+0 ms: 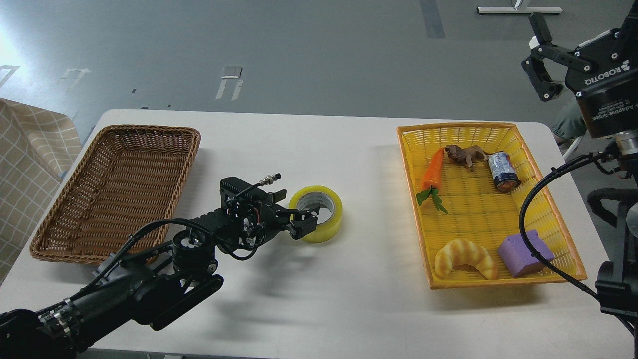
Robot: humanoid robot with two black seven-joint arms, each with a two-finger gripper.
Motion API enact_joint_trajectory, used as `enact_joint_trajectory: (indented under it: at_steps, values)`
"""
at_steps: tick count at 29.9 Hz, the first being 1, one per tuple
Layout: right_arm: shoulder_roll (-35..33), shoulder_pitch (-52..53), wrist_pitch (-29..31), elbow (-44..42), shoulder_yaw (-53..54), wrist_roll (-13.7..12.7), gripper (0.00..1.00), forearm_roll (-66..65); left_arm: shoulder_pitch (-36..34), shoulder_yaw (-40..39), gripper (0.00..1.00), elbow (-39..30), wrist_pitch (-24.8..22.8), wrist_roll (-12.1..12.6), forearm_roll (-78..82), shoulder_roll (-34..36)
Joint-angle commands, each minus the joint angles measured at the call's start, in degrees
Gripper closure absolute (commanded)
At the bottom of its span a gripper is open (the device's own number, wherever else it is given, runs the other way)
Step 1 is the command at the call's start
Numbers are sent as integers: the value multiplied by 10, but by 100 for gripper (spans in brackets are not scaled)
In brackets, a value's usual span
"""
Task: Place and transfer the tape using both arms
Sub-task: 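Close the left gripper on the rim of the tape roll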
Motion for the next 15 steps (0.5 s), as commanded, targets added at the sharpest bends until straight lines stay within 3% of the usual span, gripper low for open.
enact_joint_trajectory:
  at_steps: [1, 7, 11, 15]
  values:
    - [0, -3, 0, 1, 3, 0, 0, 1, -4, 0, 36, 4, -3, -1, 0, 1]
    - [0, -3, 0, 2, 5, 0, 0, 1, -11, 0, 43, 13, -3, 0, 0, 3]
    - [0, -3, 0, 1, 8, 0, 0, 1, -13, 0, 53, 13, -3, -1, 0, 7]
    - [0, -3, 0, 1, 8, 0, 0, 0, -13, 0, 55, 12, -3, -2, 0, 13]
